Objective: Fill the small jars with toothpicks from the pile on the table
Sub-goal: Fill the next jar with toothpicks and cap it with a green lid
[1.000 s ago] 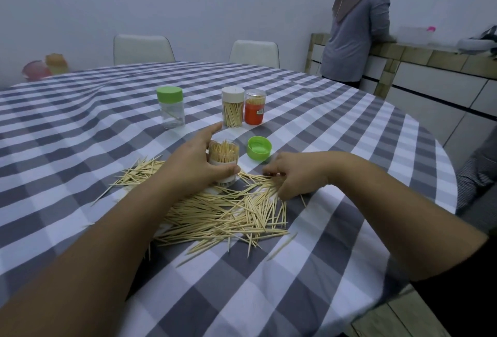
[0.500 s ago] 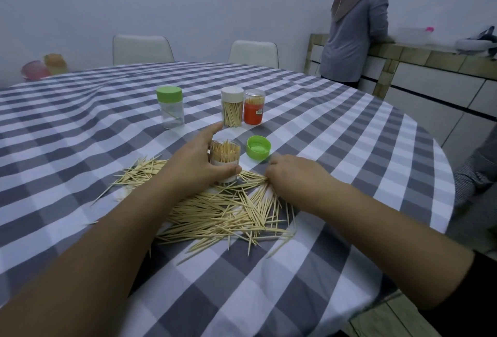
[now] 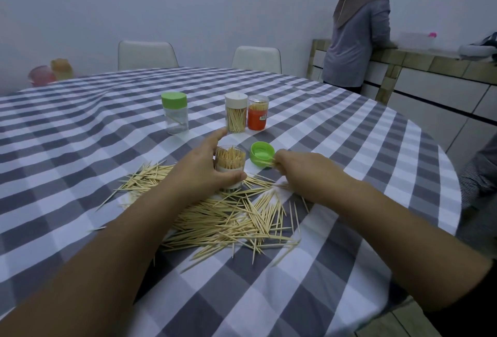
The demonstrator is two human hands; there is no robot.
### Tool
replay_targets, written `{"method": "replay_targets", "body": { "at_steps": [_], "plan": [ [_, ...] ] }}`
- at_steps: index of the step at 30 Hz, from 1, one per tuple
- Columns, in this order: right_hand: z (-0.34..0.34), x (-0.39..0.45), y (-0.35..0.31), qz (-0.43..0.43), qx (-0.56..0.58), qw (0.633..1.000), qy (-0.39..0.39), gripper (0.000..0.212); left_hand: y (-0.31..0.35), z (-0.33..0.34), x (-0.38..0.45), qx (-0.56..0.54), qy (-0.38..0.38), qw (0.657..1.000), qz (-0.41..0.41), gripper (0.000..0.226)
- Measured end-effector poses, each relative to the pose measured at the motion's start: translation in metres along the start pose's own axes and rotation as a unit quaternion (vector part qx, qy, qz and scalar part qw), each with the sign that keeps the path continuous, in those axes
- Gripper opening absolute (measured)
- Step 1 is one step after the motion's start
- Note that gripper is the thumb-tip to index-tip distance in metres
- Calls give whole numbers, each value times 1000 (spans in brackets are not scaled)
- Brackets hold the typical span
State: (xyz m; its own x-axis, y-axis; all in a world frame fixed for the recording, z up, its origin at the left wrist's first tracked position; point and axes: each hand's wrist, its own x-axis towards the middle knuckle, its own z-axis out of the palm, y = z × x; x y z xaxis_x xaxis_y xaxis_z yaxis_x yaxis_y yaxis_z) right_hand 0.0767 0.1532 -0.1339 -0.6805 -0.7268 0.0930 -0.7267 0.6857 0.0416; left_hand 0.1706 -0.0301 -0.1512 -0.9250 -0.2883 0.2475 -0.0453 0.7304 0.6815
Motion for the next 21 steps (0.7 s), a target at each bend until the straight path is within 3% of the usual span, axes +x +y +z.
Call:
{"method": "replay_targets", "body": {
  "at_steps": [3, 5, 10, 14, 21],
  "plan": [
    [-4, 6, 2, 13, 140, 990, 29, 12, -1, 2, 0, -17, -1, 1000, -3, 94],
    [-8, 9, -2, 10, 261, 962, 78, 13, -3, 4, 0, -29, -1, 1000, -5, 95],
    [-22, 21, -21, 4, 543, 820, 180, 21, -6, 6, 2, -30, -2, 1000, -5, 98],
    [-26, 35, -37, 17, 640, 742, 197, 22, -8, 7, 3, -35, 1, 999, -1, 97],
    [-1, 33, -56, 52, 595, 790, 139, 18, -7, 7, 3, -43, -2, 999, 8, 94]
  ]
}}
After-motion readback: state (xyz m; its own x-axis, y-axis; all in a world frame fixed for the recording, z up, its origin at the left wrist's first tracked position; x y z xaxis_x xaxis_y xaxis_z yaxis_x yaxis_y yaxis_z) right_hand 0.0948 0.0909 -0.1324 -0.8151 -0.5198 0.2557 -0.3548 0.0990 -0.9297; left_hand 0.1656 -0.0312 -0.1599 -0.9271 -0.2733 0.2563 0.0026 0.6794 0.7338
